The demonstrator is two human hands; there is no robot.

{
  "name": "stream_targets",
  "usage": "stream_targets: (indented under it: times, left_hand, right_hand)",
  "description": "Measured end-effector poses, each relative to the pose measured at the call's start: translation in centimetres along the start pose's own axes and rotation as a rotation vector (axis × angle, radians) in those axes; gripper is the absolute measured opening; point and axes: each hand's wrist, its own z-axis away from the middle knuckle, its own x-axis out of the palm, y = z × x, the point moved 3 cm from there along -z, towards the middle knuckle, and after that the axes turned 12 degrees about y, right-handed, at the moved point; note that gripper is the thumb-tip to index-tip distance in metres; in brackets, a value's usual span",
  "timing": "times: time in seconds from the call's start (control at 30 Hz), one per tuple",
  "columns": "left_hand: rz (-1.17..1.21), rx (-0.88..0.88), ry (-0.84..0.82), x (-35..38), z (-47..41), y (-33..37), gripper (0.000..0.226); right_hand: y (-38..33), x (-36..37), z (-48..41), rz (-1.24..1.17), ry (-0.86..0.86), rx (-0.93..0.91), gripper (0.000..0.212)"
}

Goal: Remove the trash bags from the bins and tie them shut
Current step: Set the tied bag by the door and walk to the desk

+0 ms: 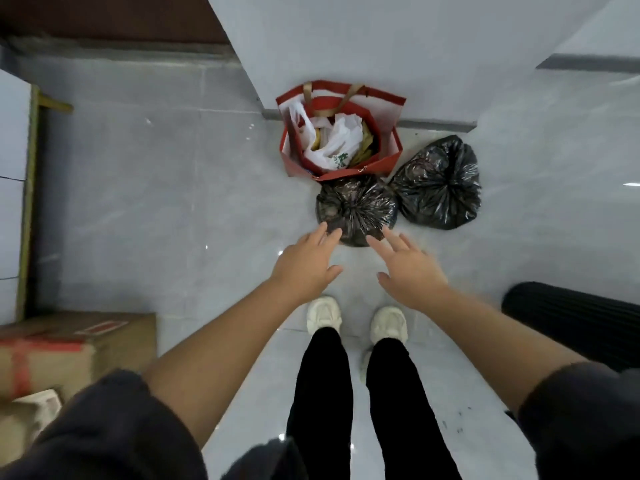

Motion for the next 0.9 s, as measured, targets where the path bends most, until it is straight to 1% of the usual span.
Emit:
stream_targets:
  times: [0.13,0.23,0.3,0.4,0.6,0.73,0.9]
  left_hand:
    - [-0.085,-0.113,0.109,-6.1,9.6,1.9,0.068]
    - [-0.141,-0.229,0.213,-7.7,17.5,3.9,0.069]
    - [-0.169,-0.273,0.272,-7.9,22.7,5.7,0.069]
    - [-0.209,-0.347,0.303,-6.6,30.4,8.5,0.07]
    - [-0.179,-0.503,0.313,-2.7,44.7,15.0,0.072]
    - [-0.16,-0.581,0.376,0.1,52.3,19.2,0.071]
    - [-0.137,-0.662,0.477,5.2,60.3,23.4,0.07]
  right_hand:
    - [-3.9,-5.4,8.8,0.131,0.053,-0.083,0.068]
    - [-6.5,-7.6,15.4,0.191,0.157,-0.14,0.068]
    - [-8.2,-8.0,19.8,0.198,0.231,-0.2,0.066]
    - [-9.8,-7.3,26.2,0.225,0.287,-0.285,0.067]
    - [-10.5,-4.7,39.5,0.288,0.351,-0.375,0.068]
    - [-10.7,-2.0,46.8,0.304,0.364,-0.428,0.067]
    - [-10.4,2.4,54.5,0.288,0.393,-0.432,0.065]
